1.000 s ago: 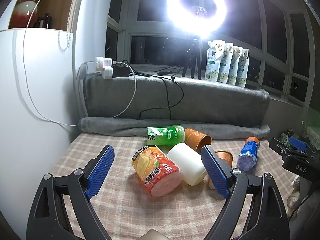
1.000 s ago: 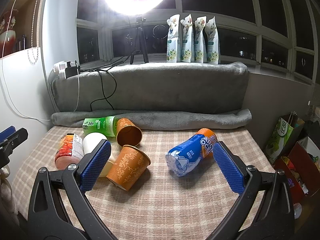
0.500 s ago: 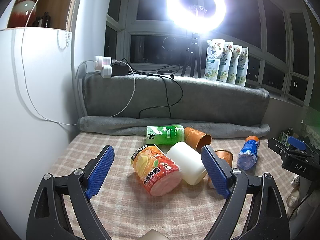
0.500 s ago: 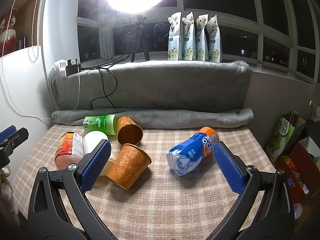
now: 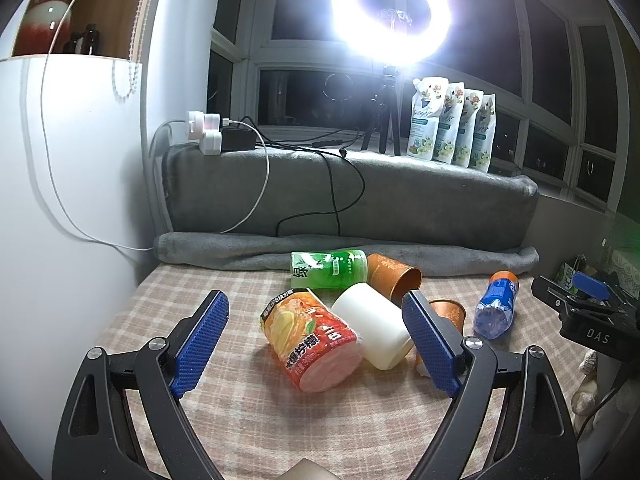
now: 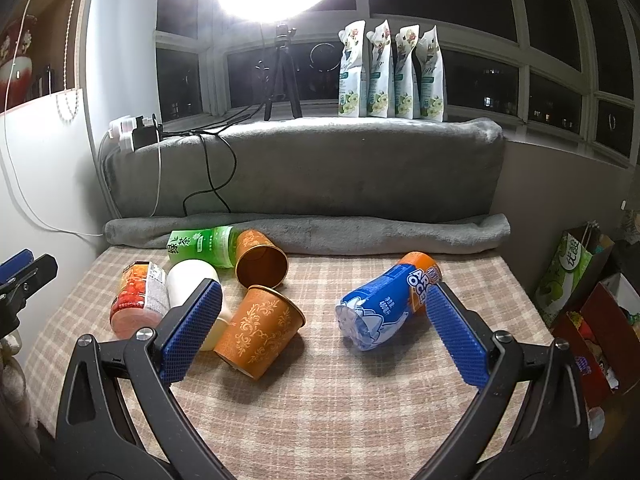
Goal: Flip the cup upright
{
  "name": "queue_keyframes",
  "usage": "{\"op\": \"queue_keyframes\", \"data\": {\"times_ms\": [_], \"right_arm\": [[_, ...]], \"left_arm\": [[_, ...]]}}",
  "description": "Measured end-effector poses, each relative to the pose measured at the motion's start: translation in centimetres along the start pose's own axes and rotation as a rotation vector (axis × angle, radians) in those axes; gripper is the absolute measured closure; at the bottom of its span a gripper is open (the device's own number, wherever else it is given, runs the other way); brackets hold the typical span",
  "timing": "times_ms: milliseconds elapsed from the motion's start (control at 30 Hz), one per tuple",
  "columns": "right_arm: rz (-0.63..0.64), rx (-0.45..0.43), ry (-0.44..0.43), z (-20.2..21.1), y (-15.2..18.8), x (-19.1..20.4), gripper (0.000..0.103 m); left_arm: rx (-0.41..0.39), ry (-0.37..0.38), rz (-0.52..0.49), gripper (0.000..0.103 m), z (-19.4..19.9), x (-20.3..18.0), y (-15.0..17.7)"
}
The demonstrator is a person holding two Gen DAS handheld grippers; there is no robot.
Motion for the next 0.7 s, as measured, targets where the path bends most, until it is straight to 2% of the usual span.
{"op": "queue_keyframes", "data": {"times_ms": [700], "right_arm": [[0.016,0.045,-0.026,-1.6,-0.8,0.3,0.0]], "left_arm": [[0.014,0.004,0.002,0.014,-0.7,0.4,0.0]]}}
Point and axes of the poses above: each gripper's, at about its wrist camera, not at the fingertips, and z roughly against the way its jaws point, x to its left, y to its underside, the point moved 2 cm from there along -z, roughly the way its jaws point, and after that the axes turned 8 degrees about x, right-handed, at the moved point
